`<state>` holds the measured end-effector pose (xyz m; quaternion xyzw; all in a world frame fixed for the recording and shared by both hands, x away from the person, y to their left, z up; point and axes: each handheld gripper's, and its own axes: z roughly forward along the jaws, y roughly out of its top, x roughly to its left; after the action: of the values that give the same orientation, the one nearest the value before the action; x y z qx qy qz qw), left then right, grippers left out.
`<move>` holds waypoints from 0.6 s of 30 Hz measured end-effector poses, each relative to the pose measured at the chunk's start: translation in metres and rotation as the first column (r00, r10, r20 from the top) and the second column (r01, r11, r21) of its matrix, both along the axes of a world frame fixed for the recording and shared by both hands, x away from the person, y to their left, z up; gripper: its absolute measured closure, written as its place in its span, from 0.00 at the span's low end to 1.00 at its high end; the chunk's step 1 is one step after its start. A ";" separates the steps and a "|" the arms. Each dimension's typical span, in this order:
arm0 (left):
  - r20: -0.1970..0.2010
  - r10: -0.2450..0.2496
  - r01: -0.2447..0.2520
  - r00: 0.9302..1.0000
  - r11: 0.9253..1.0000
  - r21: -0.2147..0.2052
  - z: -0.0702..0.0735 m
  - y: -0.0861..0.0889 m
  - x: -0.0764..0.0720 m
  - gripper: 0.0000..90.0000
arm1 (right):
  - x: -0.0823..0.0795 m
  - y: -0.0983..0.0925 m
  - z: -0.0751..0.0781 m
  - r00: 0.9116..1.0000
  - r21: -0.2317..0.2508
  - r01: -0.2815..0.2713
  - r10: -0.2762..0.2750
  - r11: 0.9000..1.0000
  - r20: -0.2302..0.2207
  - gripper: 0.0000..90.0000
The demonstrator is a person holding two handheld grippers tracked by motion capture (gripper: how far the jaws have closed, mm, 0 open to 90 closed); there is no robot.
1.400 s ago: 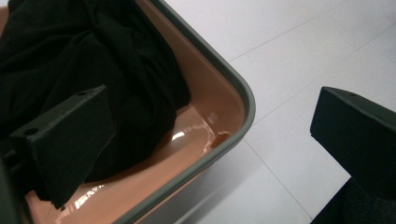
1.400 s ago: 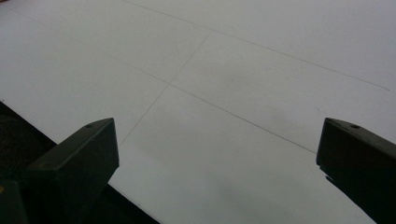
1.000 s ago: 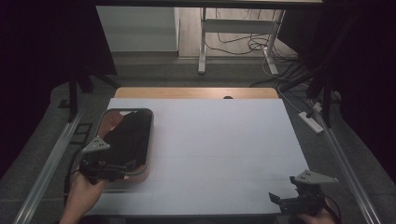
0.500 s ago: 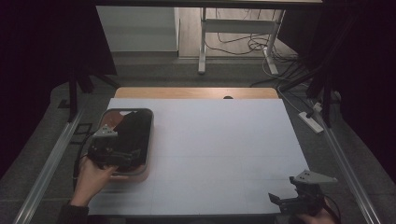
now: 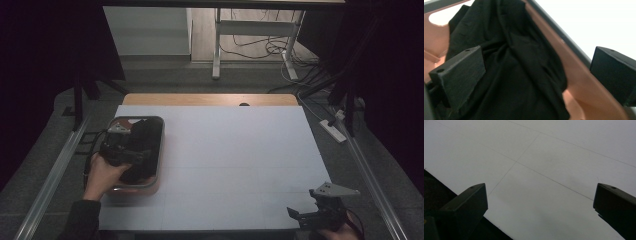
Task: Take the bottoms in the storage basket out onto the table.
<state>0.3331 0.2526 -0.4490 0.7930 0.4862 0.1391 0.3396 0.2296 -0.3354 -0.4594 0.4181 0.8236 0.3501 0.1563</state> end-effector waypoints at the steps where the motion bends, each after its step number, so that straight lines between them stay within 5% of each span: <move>1: -0.004 0.004 -0.004 1.000 1.000 0.010 -0.001 0.001 0.003 0.00 | 0.000 0.000 0.000 1.000 0.000 0.000 0.000 1.000 0.000 0.00; 11: -0.086 0.005 -0.001 0.996 0.999 0.054 -0.016 0.006 0.034 0.00 | 0.000 0.000 0.000 1.000 0.000 -0.003 0.003 1.000 -0.002 0.00; 18: -0.160 -0.003 0.018 0.987 0.996 0.089 -0.033 0.009 0.053 0.00 | 0.000 0.000 0.000 1.000 -0.002 -0.006 0.006 1.000 -0.004 0.00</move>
<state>0.3860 0.2616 -0.4817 0.8188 0.5007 0.0953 0.2643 0.2299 -0.3353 -0.4596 0.4162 0.8254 0.3488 0.1543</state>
